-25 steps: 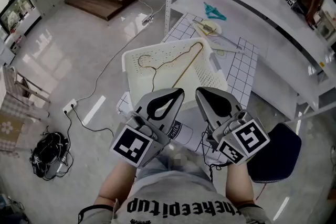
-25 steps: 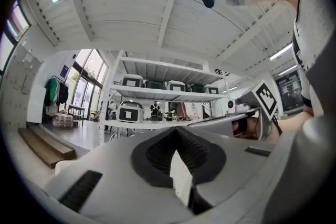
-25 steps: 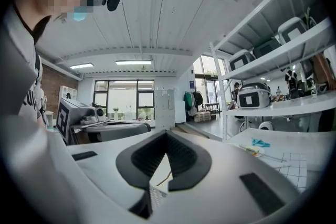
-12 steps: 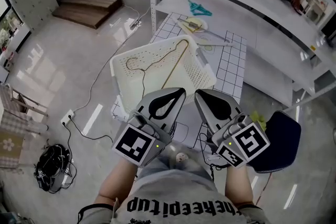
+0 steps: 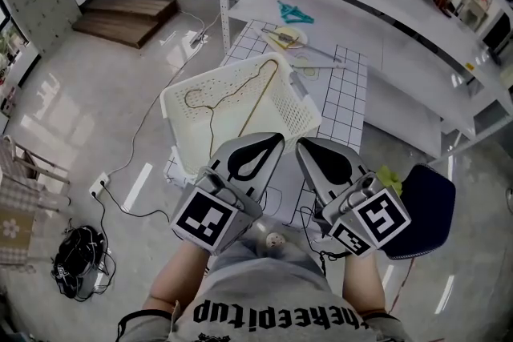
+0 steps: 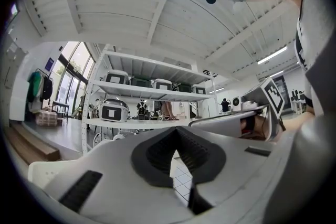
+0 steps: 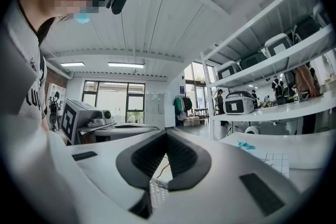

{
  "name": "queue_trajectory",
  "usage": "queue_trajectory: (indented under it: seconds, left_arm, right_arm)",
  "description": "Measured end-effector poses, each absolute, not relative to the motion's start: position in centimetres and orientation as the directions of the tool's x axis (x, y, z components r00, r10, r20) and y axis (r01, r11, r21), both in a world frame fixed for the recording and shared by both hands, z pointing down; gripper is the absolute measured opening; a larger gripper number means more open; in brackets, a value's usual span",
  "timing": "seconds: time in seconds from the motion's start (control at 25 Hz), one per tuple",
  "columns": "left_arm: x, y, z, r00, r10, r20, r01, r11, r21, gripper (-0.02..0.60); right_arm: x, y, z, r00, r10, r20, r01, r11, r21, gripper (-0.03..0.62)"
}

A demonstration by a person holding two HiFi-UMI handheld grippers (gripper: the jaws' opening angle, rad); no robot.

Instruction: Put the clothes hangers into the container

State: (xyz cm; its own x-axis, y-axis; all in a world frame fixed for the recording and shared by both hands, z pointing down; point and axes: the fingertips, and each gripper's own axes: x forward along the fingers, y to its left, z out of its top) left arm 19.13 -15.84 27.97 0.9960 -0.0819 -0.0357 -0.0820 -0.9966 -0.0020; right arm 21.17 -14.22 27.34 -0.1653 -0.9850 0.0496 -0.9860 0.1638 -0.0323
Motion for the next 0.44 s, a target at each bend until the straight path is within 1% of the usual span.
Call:
queue_trajectory:
  seconds: [0.44]
  left_arm:
    - [19.72,-15.06,27.63,0.996,-0.080,-0.032,-0.079,-0.997,0.018,0.014]
  right_arm:
    - [21.75,-13.52,26.93,-0.161,-0.986,0.046,-0.987,0.159,-0.030,0.008]
